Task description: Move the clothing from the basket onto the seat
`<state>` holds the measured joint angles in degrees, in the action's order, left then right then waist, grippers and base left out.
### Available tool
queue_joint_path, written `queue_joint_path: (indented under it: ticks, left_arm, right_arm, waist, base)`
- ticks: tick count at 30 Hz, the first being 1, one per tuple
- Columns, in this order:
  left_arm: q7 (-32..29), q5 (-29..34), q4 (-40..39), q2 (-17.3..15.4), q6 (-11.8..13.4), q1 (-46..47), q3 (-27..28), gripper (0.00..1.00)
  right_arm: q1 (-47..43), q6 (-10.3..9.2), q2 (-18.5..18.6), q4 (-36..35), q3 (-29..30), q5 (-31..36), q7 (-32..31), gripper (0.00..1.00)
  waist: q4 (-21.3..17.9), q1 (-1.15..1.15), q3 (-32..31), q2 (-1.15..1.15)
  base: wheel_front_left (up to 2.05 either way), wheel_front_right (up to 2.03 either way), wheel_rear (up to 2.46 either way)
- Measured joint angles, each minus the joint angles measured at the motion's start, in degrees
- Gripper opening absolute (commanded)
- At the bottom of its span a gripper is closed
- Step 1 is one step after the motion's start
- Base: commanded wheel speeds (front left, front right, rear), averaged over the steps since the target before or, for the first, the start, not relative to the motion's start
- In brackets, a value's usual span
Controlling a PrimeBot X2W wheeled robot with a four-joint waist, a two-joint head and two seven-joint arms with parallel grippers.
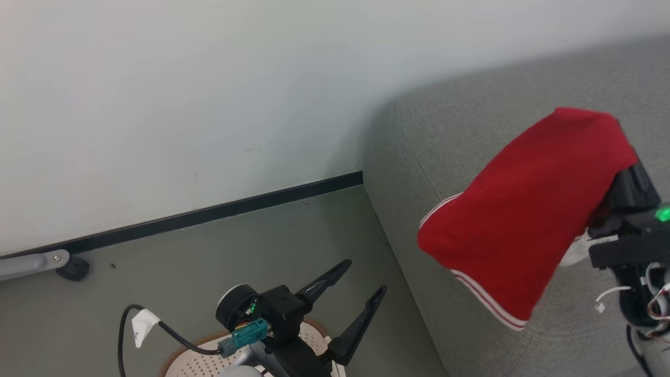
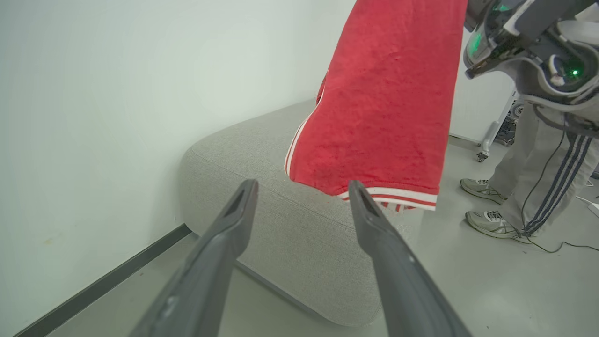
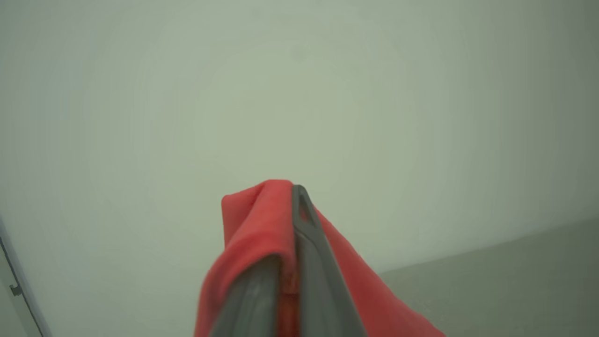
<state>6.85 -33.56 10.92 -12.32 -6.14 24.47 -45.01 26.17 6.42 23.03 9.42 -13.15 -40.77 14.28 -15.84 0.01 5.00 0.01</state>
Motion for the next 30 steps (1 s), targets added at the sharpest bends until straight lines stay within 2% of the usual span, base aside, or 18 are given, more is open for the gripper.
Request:
queue_joint_path:
  ticks: [7,20,28,30]
  left_arm:
    - [-0.03,1.57,-1.04,0.01,-0.01,2.04,-0.62,1.0]
    - [-1.24,2.45,-3.91,0.14,-0.45,6.15,-1.65,1.0]
    - [-2.27,2.99,-5.73,-0.4,-0.47,8.38,-1.65,1.0]
    - [-2.53,3.01,-6.14,-0.43,-0.48,9.15,-1.66,1.0]
  right_arm:
    - [6.92,0.24,4.15,5.19,1.23,-1.11,0.02,0.0]
    - [19.45,0.65,10.78,19.45,4.68,-5.73,-0.08,0.0]
    - [25.45,0.65,13.65,25.74,7.24,-5.53,-0.04,0.0]
    - [26.76,-1.26,14.64,27.19,8.59,-4.27,-0.02,0.0]
  waist:
    - [0.44,0.0,2.38,0.0]
    - [2.22,0.0,9.2,0.0]
    - [3.73,0.0,13.89,0.0]
    - [4.23,0.0,15.33,0.0]
  base:
    - [0.0,0.0,0.0]
    - [0.0,0.0,0.0]
    - [0.0,0.0,0.0]
    - [0.0,0.0,0.0]
